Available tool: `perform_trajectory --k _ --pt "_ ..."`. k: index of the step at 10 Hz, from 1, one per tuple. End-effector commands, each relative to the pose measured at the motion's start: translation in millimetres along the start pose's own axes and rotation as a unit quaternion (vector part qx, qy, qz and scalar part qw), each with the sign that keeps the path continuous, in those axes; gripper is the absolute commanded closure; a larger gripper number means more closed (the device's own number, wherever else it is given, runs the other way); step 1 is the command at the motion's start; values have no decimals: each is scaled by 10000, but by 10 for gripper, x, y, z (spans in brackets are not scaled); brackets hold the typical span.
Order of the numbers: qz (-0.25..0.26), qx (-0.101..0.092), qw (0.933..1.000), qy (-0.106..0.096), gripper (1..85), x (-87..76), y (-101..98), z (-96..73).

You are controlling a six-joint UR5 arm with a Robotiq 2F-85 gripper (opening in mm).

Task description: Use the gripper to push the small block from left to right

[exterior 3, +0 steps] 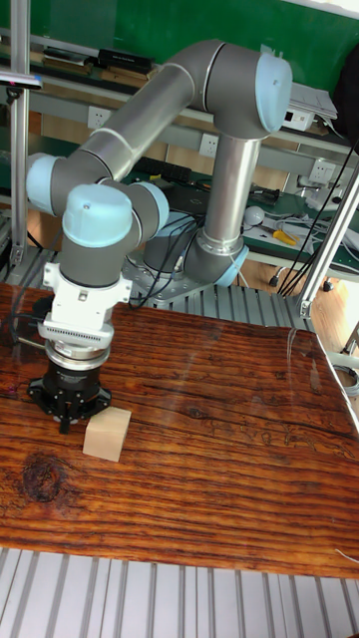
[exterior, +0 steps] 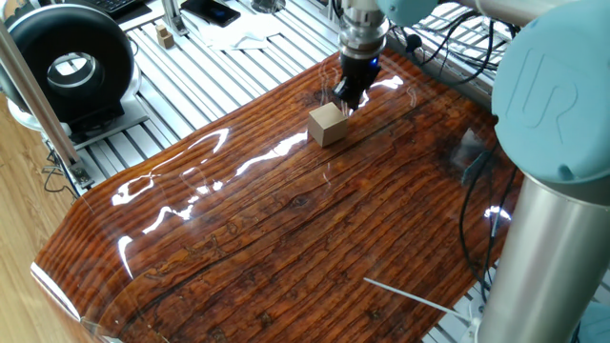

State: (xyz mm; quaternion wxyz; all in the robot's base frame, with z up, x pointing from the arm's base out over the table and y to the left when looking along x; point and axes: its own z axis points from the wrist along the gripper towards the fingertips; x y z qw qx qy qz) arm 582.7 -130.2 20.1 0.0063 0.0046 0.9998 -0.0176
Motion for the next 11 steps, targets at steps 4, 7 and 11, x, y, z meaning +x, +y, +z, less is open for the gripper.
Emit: perform_trajectory --k 4,7,11 --pt "212 -325 9992 49 847 -31 395 -59" --pt "297 -424 9986 62 847 -47 589 -91" --pt "406 -592 9974 74 847 -67 1013 -162"
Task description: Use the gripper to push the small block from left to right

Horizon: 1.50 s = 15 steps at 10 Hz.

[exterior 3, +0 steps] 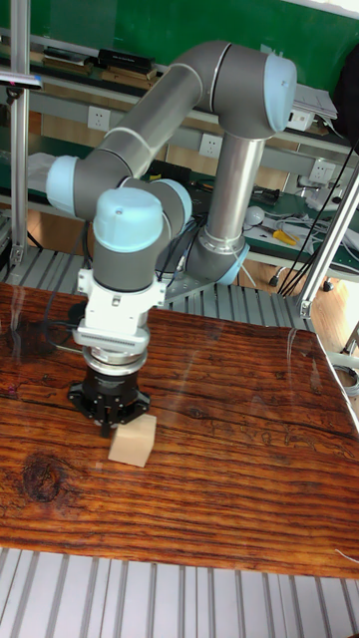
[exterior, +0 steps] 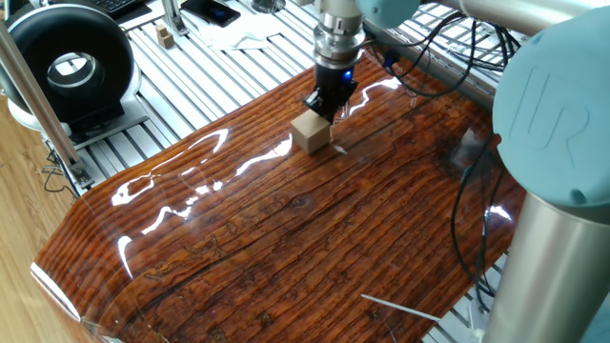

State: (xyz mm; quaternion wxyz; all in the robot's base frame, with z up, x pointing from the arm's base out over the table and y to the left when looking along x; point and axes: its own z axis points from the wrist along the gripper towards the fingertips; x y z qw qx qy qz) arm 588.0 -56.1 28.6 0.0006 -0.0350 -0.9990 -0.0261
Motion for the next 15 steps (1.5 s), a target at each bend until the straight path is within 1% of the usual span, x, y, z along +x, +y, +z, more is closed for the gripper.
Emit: perform_trajectory --k 1,2,3,4,6,8,11,13,15 --pt "98 -212 9997 3 847 2 376 -4" --pt "122 -258 9996 7 847 6 451 9" --pt "137 -242 9996 14 847 9 484 6" --pt "160 -287 9995 26 847 14 542 -10" --pt "175 -486 9987 44 847 16 717 -39" --pt "213 -608 9979 56 847 16 825 -40" --pt "220 -629 9977 74 847 26 845 -9" --pt "235 -742 9969 93 847 48 922 -13" --pt "257 -773 9966 98 847 54 982 -19"
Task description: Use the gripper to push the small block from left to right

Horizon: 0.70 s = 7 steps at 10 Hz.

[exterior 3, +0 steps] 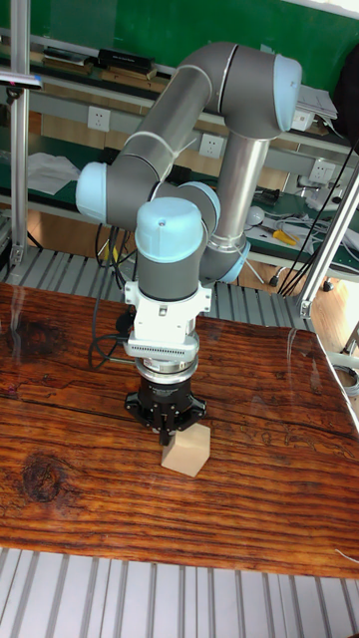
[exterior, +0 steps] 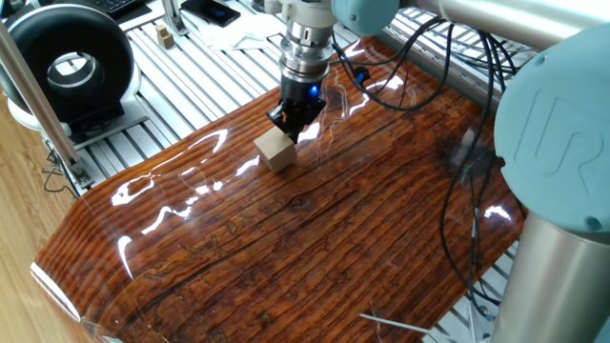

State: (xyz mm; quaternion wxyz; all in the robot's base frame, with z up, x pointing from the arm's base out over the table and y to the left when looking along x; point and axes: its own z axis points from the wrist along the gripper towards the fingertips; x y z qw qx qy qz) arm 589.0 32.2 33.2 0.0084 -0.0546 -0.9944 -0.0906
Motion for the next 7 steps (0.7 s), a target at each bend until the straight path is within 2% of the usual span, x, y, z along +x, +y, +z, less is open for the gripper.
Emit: perform_trajectory --k 1,5,7 --pt "66 -147 9999 -5 847 9 133 9" --pt "104 -250 9996 -23 847 16 331 47" --pt "150 -205 9997 -35 847 24 432 72"
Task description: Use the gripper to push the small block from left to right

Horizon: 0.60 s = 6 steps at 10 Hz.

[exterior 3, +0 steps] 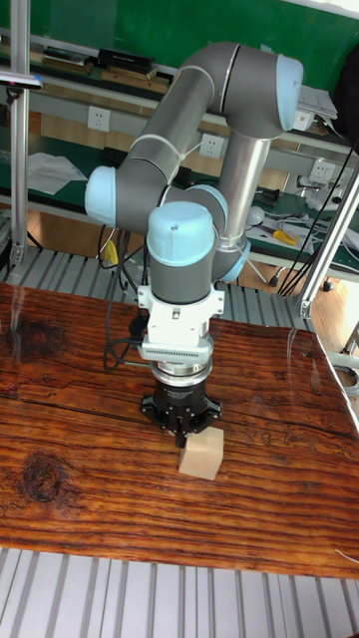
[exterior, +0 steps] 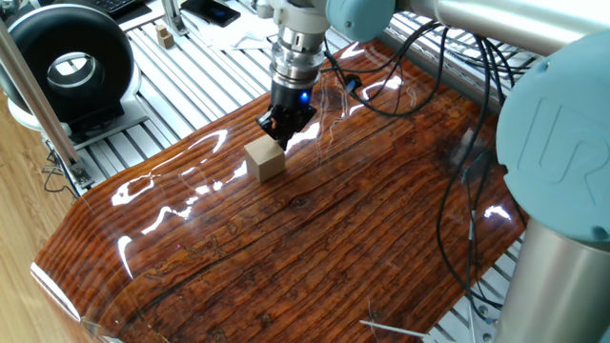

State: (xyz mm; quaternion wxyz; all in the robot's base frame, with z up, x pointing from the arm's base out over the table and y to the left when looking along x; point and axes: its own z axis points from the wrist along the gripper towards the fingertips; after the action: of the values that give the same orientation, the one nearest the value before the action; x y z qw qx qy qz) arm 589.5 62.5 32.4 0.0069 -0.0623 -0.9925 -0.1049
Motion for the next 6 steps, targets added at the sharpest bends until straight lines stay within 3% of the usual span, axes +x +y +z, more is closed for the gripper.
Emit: perform_trajectory --k 1,2,6 --pt "82 -136 9999 -20 847 6 203 22" --pt "90 -229 9997 -16 847 13 269 20" --pt "153 -261 9995 -80 847 8 441 86"
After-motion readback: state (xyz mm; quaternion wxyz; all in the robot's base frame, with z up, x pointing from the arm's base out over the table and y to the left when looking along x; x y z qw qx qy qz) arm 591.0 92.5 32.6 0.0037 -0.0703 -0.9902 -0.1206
